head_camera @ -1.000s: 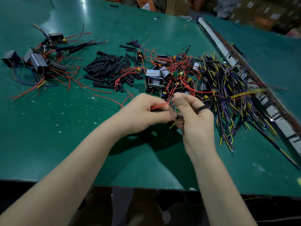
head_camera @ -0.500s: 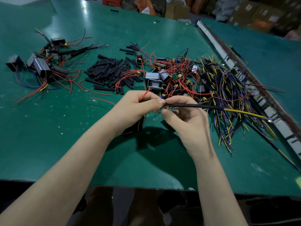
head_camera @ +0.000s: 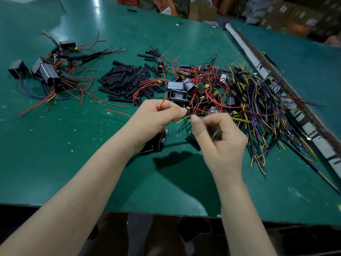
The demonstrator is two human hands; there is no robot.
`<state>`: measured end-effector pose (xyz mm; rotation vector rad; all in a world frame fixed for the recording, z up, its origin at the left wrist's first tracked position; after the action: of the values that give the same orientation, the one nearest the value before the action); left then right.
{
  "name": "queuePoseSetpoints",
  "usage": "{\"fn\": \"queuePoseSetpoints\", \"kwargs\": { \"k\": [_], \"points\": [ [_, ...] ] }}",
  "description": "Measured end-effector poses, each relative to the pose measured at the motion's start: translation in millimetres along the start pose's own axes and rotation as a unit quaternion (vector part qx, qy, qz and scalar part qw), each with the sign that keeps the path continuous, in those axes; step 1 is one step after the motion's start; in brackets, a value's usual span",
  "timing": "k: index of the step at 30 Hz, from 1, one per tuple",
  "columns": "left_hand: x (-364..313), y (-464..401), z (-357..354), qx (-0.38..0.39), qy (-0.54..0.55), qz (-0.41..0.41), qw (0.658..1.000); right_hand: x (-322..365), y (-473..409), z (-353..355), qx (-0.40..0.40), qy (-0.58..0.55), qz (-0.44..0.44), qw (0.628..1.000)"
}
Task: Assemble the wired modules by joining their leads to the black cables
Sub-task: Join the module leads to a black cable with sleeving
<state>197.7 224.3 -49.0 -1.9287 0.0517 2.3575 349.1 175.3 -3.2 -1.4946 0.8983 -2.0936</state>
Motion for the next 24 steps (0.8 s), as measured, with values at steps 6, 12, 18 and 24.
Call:
{"fn": "queuePoseSetpoints", "kwargs": {
  "k": [6, 12, 18, 24],
  "points": [
    [-4.0, 1.5, -5.0, 0.026, 0.000, -0.016, 1.000, 0.8, -3.9, -9.6, 0.059, 0.061, 0.049, 0.995],
    [-2.5, 0.8, -3.0, 0.022, 0.003, -0.018, 1.000, -9.6, -0.8, -7.4, 0.052, -0.039, -0.035, 0.997],
    [-5.2, 3.1, -6.5, 0.008, -0.025, -0.052, 0.998, -15.9, -0.6, -2.4, 0.023, -0.040, -0.061, 0.997],
    [-7.2, 4.2, -5.1, -0.007, -0.046, -0.050, 0.998, -20.0, 1.5, -5.1, 0.029, -0.036, -0.074, 0.996]
  ]
}}
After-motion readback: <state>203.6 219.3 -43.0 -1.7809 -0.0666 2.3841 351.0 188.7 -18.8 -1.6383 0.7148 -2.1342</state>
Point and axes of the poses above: each hand's wrist, its own y-axis away from the middle knuckle, its own z-axis out of the back of the hand, x = y × z, the point moved 10 cm from there along -y, towards the middle knuckle, and after that the axes turned 9 degrees about -y, right-handed, at the moved point
